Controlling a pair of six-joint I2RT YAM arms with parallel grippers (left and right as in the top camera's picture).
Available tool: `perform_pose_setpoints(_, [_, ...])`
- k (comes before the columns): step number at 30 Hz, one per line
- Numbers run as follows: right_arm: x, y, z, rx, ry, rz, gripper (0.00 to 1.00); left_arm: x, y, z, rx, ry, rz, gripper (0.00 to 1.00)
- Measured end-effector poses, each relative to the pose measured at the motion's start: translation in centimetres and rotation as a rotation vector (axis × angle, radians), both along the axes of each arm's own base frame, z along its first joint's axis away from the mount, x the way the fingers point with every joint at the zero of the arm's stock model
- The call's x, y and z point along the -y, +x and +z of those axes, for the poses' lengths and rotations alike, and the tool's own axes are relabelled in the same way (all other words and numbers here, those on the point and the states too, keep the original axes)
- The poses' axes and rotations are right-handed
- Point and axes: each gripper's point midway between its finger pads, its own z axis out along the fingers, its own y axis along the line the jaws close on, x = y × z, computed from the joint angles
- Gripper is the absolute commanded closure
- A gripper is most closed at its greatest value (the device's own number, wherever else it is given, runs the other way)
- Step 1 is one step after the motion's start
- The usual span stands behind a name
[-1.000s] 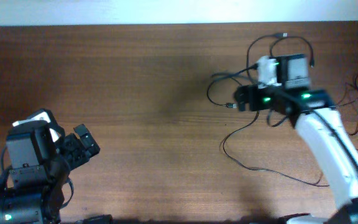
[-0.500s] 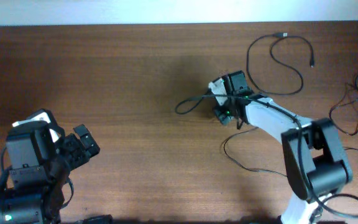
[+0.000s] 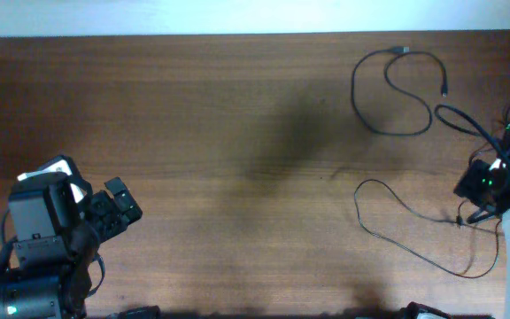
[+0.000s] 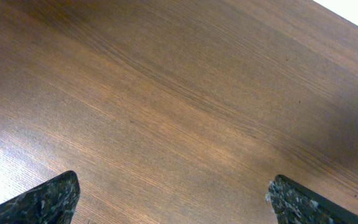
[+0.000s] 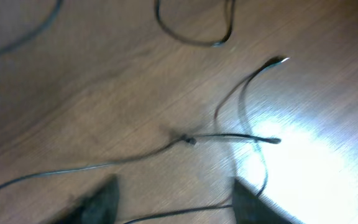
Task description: Untangle cables
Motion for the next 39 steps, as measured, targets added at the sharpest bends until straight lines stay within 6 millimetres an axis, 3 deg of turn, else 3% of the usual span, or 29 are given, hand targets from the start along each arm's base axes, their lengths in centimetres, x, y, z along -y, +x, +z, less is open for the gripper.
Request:
perform_pose_setpoints(2, [-0.9, 0.5, -1.8, -0.041, 0.078, 0.012, 0.04, 0.0, 0.0, 0.0, 0.0, 0.0, 0.0, 0.01])
perform_pose_setpoints(4, [-1.6, 0.9, -1.8, -0.021, 0.12, 0.031, 0.01, 0.0, 0.0, 0.0, 0.0, 0.0, 0.0, 0.01])
perform_pose_setpoints(7, [-3.3, -1.0, -1.0, -0.024, 0.188, 0.016, 0.0, 0.0, 0.0, 0.0, 0.0, 0.0, 0.0, 0.01])
perform_pose_setpoints(8, [-5.4, -1.2, -1.0, -0.01, 0.303, 0.015, 0.3, 0.0, 0.0, 0.0, 0.001, 0.0, 0.0, 0.01])
perform_pose_setpoints(10, [-9.2, -2.1, -2.1, -0.033, 0.521, 0.034, 0.14, 0.0, 0.0, 0.0, 0.0, 0.0, 0.0, 0.01])
perform_pose_setpoints(11, [-8.8, -2.5, -2.5, -0.052, 0.506, -0.022, 0.07, 0.0, 0.0, 0.0, 0.001, 0.0, 0.0, 0.01])
perform_pose_setpoints(12, [-6.8, -3.7, -3.3, -0.094, 0.415, -0.186, 0.01, 0.0, 0.0, 0.0, 0.0, 0.0, 0.0, 0.01])
perform_pose_setpoints(14, [-1.7, -5.3, -3.4, -0.089, 0.15, -0.464, 0.01, 0.0, 0.0, 0.0, 0.0, 0.0, 0.0, 0.01])
perform_pose_setpoints(16, [1.3, -5.2, -3.9, -0.014, -0.01, -0.578, 0.01, 0.0, 0.0, 0.0, 0.002, 0.0, 0.0, 0.01])
perform_pose_setpoints(18, [3.0, -6.1, -6.7, -0.003, -0.126, -0.634, 0.01, 0.0, 0.0, 0.0, 0.0, 0.0, 0.0, 0.01])
perform_pose_setpoints(20, [5.6, -6.0, -7.2, 0.085, -0.237, -0.698, 0.01, 0.0, 0.0, 0.0, 0.002, 0.0, 0.0, 0.01])
perform_pose_setpoints(22, [9.0, -7.0, -7.3, 0.131, -0.339, -0.787, 0.01, 0.0, 0.0, 0.0, 0.0, 0.0, 0.0, 0.01])
perform_pose_setpoints(23, [10.7, -6.6, -7.9, 0.127, -0.357, -0.763, 0.01, 0.0, 0.0, 0.0, -0.002, 0.0, 0.0, 0.01])
perform_pose_setpoints(25, [11.4, -5.8, -10.7, 0.058, -0.285, -0.684, 0.01, 0.0, 0.0, 0.0, 0.0, 0.0, 0.0, 0.01])
perform_pose_setpoints(26, [10.7, -5.7, -13.7, -0.024, -0.198, -0.626, 0.22, 0.0, 0.0, 0.0, 0.0, 0.0, 0.0, 0.01])
perform_pose_setpoints(27, [10.1, -5.7, -15.1, -0.06, -0.156, -0.601, 0.59, 0.0, 0.0, 0.0, 0.0, 0.0, 0.0, 0.01])
perform_pose_setpoints(28, [9.2, -5.0, -16.9, -0.088, -0.079, -0.548, 0.83, 0.0, 0.0, 0.0, 0.0, 0.0, 0.0, 0.01])
perform_pose_setpoints(29, [8.8, -3.9, -17.3, -0.081, -0.034, -0.483, 0.96, 0.0, 0.0, 0.0, 0.0, 0.0, 0.0, 0.01])
perform_pose_setpoints(32, [6.8, -1.9, -17.6, -0.058, 0.098, -0.322, 0.96, 0.0, 0.0, 0.0, 0.0, 0.0, 0.0, 0.01])
perform_pose_setpoints(33, [5.9, -2.0, -17.4, -0.067, 0.138, -0.301, 0.96, 0.0, 0.0, 0.0, 0.0, 0.0, 0.0, 0.01])
perform_pose_setpoints(35, [4.9, -0.8, -14.3, 0.0, 0.191, -0.252, 0.96, 0.0, 0.0, 0.0, 0.001, 0.0, 0.0, 0.01])
perform_pose_setpoints(37, [6.6, 3.1, -4.9, 0.268, 0.095, -0.196, 0.96, 0.0, 0.0, 0.0, 0.0, 0.0, 0.0, 0.01])
perform_pose_setpoints(39, [7.4, 5.7, 6.9, 0.586, -0.08, -0.078, 0.96, 0.0, 0.0, 0.0, 0.0, 0.0, 0.0, 0.01])
